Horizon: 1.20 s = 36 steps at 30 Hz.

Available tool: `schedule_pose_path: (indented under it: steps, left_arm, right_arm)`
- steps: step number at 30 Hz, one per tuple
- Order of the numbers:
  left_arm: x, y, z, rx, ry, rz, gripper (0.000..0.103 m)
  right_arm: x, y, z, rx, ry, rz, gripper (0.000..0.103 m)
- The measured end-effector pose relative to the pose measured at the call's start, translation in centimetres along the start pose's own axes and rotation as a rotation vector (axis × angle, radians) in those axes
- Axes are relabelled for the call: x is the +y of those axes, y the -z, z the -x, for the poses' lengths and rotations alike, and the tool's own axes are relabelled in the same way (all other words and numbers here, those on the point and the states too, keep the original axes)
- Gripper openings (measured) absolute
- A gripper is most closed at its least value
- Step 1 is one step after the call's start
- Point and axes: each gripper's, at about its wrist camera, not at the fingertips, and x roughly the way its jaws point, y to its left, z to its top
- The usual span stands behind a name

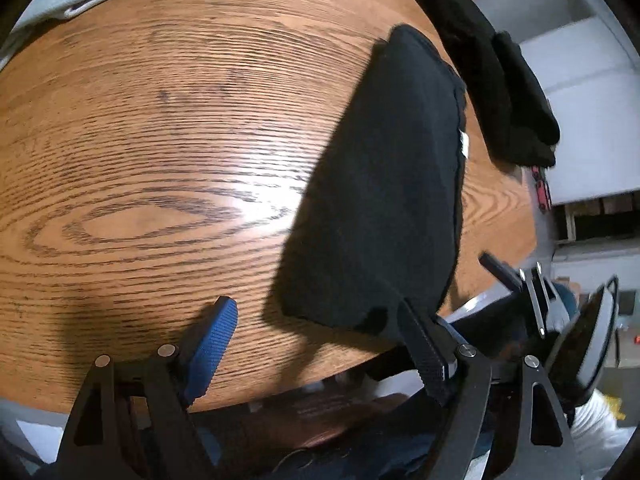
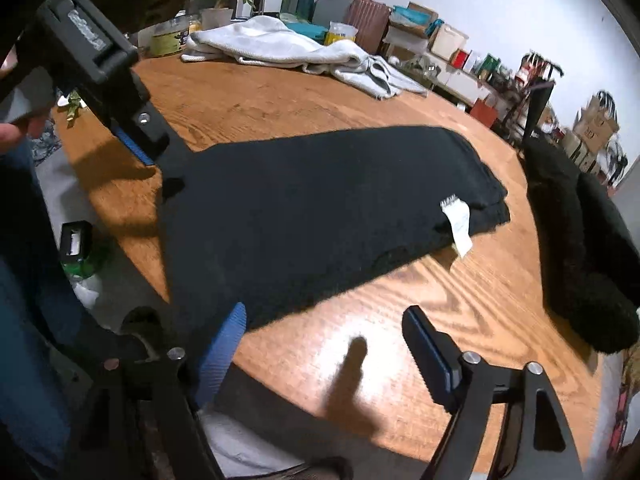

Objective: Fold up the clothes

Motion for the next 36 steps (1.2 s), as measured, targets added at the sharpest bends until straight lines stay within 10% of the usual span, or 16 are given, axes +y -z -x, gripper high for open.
schedule_pose_path:
  steps: [14,19,22,28,31,36]
  left_arm:
    - [1.7,-0.3,0.3,0.041,0.12,0.117,0.082]
    - [-1.2,1.2,-0.1,0.094,0.133,-0.003,0.082]
    - [-2.4,1.9,-0.1,0.061,0.12,-0.05,0.078]
    - [-1.5,2.3,-0.1,0.056,0.224,0.002,0.008]
    - [-1.8,3.5,0.0,0.056,0.272,0.015,0.008]
    - [-5.2,7.6,-0.9,0.166,0.328,-0.106,0.008]
  right_arm:
    - [1.8,0.4,0.1,-0.066,0.059,-0.111,0.083]
    - [-3.4,1.2,1.0,-0.003,-0.21,-0.364,0.079]
    - [-6.6,1.7,-0.3,0.083,-0.405,-0.552,0.06]
    - [-8.0,2.9,-2.7,0.142,-0.538,-0.783,0.065]
    - [-8.1,2.8,-3.3,0.127,-0.585,-0.835,0.067]
    - [-8.1,2.6,-3.6,0.191,-0.606,-0.743,0.008]
